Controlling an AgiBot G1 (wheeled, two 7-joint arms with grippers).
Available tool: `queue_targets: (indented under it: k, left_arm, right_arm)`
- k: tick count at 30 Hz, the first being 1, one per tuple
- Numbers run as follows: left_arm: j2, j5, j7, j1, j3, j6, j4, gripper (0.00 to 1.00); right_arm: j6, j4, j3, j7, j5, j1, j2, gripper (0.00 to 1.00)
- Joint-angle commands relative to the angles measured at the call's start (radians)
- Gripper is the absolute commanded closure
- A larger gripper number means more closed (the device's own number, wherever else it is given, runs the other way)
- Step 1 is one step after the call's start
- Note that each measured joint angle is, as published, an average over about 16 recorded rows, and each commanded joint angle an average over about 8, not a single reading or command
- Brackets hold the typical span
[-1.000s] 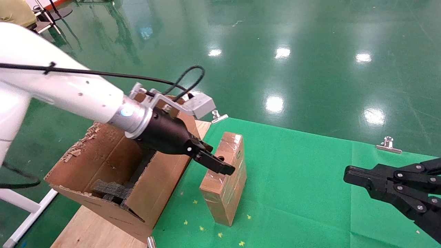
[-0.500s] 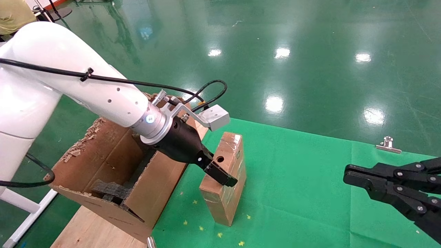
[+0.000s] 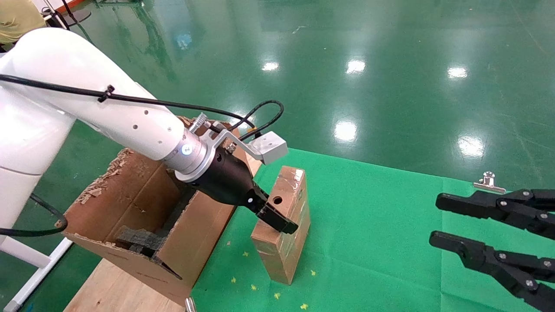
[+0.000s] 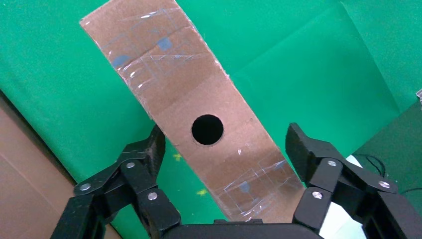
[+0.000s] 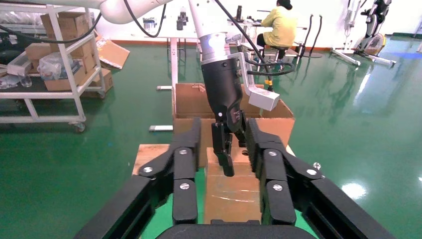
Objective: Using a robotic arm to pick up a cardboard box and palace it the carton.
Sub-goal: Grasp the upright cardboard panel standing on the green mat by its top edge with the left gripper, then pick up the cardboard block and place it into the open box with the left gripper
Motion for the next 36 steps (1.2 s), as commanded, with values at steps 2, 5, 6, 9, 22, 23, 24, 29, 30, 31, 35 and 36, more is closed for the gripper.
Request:
queue_targets:
  k: [2, 5, 6, 9, 22, 23, 24, 29, 30, 31, 35, 36]
  left_arm:
    - [-0.001, -0.002, 0.001, 0.001, -0.002, 0.001, 0.001, 1.0]
    - [-0.001, -0.002, 0.001, 0.002, -0.003, 0.001, 0.002, 1.0]
    - [-0.002, -0.003, 0.002, 0.002, -0.003, 0.001, 0.002, 1.0]
    - [-0.002, -0.003, 0.002, 0.002, -0.004, 0.001, 0.002, 1.0]
    - [-0.004, -0.008, 0.005, 0.001, -0.005, 0.001, 0.002, 1.0]
    - [-0.005, -0.011, 0.008, -0.002, -0.006, 0.0, 0.001, 1.0]
    - [-0.007, -0.017, 0.012, -0.006, -0.008, -0.001, 0.001, 1.0]
    - [-0.027, -0.059, 0.054, -0.065, -0.033, -0.005, 0.01, 1.0]
    - [-0.033, -0.068, 0.067, -0.083, -0.041, -0.007, 0.018, 1.0]
    - [-0.039, -0.077, 0.08, -0.102, -0.05, -0.009, 0.028, 1.0]
    - [-0.062, -0.097, 0.142, -0.191, -0.09, -0.023, 0.093, 1.0]
    - [-0.068, -0.098, 0.159, -0.215, -0.1, -0.028, 0.115, 1.0]
  right_arm:
    - [0.0, 0.0, 0.0, 0.0, 0.0, 0.0, 0.0, 0.0]
    - [0.0, 0.0, 0.0, 0.0, 0.0, 0.0, 0.0, 0.0]
    - [0.0, 0.0, 0.0, 0.0, 0.0, 0.0, 0.0, 0.0]
    - [0.0, 0.0, 0.0, 0.0, 0.0, 0.0, 0.0, 0.0]
    - [0.0, 0.0, 0.0, 0.0, 0.0, 0.0, 0.0, 0.0]
    - [0.0, 0.0, 0.0, 0.0, 0.0, 0.0, 0.0, 0.0]
    - [0.0, 0.0, 0.0, 0.0, 0.0, 0.0, 0.0, 0.0]
    - [0.0, 0.0, 0.0, 0.0, 0.0, 0.0, 0.0, 0.0]
    - [0.0, 0.0, 0.0, 0.0, 0.0, 0.0, 0.0, 0.0]
    - [0.0, 0.0, 0.0, 0.0, 0.0, 0.0, 0.0, 0.0]
    - [0.0, 0.0, 0.0, 0.0, 0.0, 0.0, 0.0, 0.0]
    - [0.0, 0.0, 0.0, 0.0, 0.0, 0.0, 0.0, 0.0]
